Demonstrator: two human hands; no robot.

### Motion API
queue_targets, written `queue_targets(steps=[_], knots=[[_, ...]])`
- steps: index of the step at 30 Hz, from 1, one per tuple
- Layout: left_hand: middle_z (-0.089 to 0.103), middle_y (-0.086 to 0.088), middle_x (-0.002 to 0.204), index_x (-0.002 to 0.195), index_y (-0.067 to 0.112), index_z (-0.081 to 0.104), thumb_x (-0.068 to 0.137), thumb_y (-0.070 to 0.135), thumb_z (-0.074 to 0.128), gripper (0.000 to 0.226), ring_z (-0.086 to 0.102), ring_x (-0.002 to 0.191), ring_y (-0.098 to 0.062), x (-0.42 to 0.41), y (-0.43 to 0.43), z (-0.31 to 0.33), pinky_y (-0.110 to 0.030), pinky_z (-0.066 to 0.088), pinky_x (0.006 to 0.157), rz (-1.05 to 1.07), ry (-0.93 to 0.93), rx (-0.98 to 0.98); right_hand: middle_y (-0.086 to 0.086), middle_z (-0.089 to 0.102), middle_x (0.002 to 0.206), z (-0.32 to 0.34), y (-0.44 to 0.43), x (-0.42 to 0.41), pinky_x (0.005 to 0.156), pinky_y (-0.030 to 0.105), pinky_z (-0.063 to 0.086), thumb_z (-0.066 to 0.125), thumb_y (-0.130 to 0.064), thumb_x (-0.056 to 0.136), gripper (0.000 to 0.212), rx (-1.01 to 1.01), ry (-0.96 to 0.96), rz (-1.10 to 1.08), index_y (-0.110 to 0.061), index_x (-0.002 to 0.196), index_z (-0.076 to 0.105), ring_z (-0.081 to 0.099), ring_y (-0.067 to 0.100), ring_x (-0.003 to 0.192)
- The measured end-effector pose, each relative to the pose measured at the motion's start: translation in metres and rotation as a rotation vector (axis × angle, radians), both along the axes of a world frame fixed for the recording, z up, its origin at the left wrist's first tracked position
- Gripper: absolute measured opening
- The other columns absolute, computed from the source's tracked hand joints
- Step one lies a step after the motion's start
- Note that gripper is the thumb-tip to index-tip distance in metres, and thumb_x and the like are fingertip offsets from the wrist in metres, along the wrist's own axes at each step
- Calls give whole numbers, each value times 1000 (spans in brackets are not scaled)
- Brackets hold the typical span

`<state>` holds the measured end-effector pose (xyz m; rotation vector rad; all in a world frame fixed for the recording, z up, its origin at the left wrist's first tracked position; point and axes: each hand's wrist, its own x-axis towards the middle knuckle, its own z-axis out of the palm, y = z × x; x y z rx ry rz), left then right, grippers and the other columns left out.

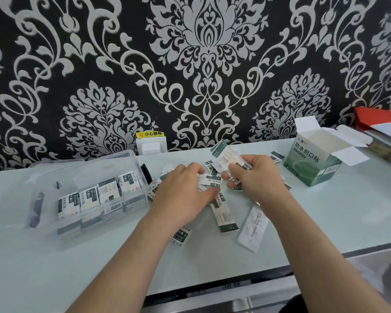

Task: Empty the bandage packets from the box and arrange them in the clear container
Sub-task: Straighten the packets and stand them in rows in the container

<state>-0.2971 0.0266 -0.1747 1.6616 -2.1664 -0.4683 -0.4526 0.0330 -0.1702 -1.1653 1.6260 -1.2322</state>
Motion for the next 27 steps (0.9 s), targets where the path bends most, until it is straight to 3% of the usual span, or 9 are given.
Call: queue_targets(steps=[3,7,12,18,22,25,27], knots=[[49,5,126,128,32,52,79,55,68,56,40,121,-18,-2,1,-1,-32,35,95,-101,-149,28,8,75,74,-1,-1,-4,69,41,59,56,-7,93,18,28,4,-57,-13,83,69,62,16,53],[48,3,127,129,30,50,84,49,63,51,35,121,-19,3,0,-2,-35,38,96,-166,-325,71,14,73,78,1,2,-4,46,23,51,53,-6,94,15,132,17,17,-7,85,64,65,18,56],[49,0,128,133,28,48,84,60,54,58,40,121,-25,0,0,-6,-38,40,98,-169,-426,82,14,73,80,3,7,1,70,36,61,56,-6,93,12,254,-191,205,-3,92,68,69,25,73],[58,-7,116,118,21,59,90,35,52,33,53,109,-30,-16,-2,-10,-32,43,80,-103,-509,-87,17,72,88,6,12,-1,88,49,54,55,-9,94,14,272,-300,258,-4,94,69,67,26,80],[64,-6,106,102,20,63,85,35,55,24,59,99,-29,-12,-10,-6,-32,44,75,-154,-544,-90,16,75,90,7,14,-7,91,52,53,56,-10,94,14,278,-332,201,-4,99,67,69,22,77],[62,-5,107,110,23,62,87,42,54,31,58,101,-29,-12,-11,-2,-31,42,74,-211,-590,-85,10,75,81,6,13,-9,92,51,53,56,-11,94,12,244,-321,135,-8,95,68,69,18,72],[60,-8,111,118,22,60,91,35,52,31,58,103,-31,-18,-11,-1,-31,41,71,-214,-656,-130,6,74,75,5,13,-8,91,48,52,55,-11,94,12,213,-320,82,-12,88,66,67,18,70]])
